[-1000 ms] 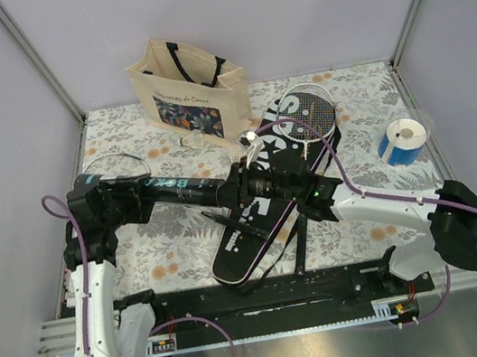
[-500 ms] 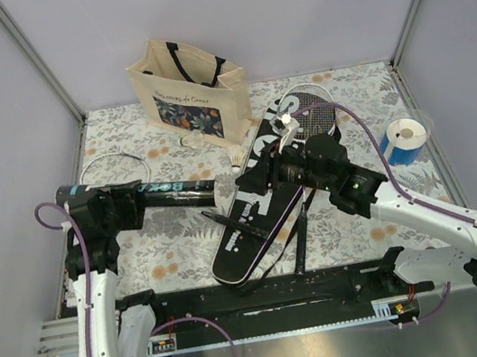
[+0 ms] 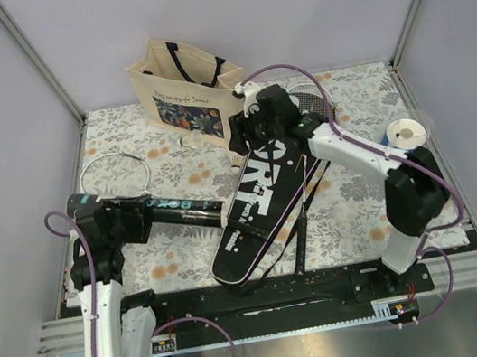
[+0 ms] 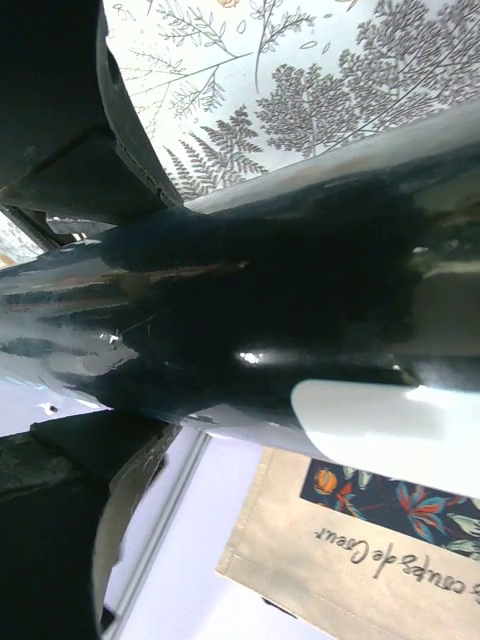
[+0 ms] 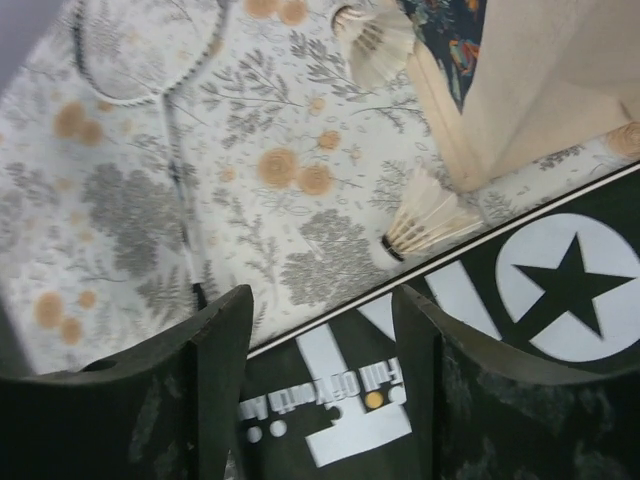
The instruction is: Pack up the badminton gear
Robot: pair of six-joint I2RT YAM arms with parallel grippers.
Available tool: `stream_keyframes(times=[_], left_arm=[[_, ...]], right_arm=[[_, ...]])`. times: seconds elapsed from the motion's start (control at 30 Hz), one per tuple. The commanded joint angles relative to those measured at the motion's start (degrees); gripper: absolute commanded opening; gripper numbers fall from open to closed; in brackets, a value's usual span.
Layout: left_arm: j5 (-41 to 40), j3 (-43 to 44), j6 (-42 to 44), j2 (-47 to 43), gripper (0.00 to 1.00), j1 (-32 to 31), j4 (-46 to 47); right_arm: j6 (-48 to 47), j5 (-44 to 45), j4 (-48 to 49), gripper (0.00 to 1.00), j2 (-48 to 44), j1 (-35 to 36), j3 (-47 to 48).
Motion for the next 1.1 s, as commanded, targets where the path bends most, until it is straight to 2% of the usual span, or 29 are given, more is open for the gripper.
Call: stream_keyframes(times=[0.0,0.13,0.47,0.6,0.77,1.07], left_arm=[[7.1,-0.7,0.4,-2.2,0.22,-0.1,1.9],[8.5,-0.7,0.0,-3.9,0.22,0.0,0.7],[9.7,2.6,0.1,-4.2,0.22,0.0,-0.5],[9.2,2.8,-0.5,-3.9,0.21,0.0,-0.6],[9.7,3.3,-1.2,-3.3,0.22,0.0,-0.6],[9.4,3.6,-1.4,-3.7,0.21,0.0,-0.9]], right_arm=[[-11.7,3.6,-8.1,0.69,8.4,-0.6,9.8],[-14.8,3.4,-11.1,0.76,15.8,-0.7,16.4],[-18.1,3.4,-12.3,0.78,25.6,-0.7,24.9],[-18.3,6.9,-12.1,0.80,29.5,-0.7,28.7],[-18.7,8.2,-13.2,0.83,33.2,-0.7,32.2],[-18.2,6.0,-17.7,0.84,36.5,-0.7,36.4]])
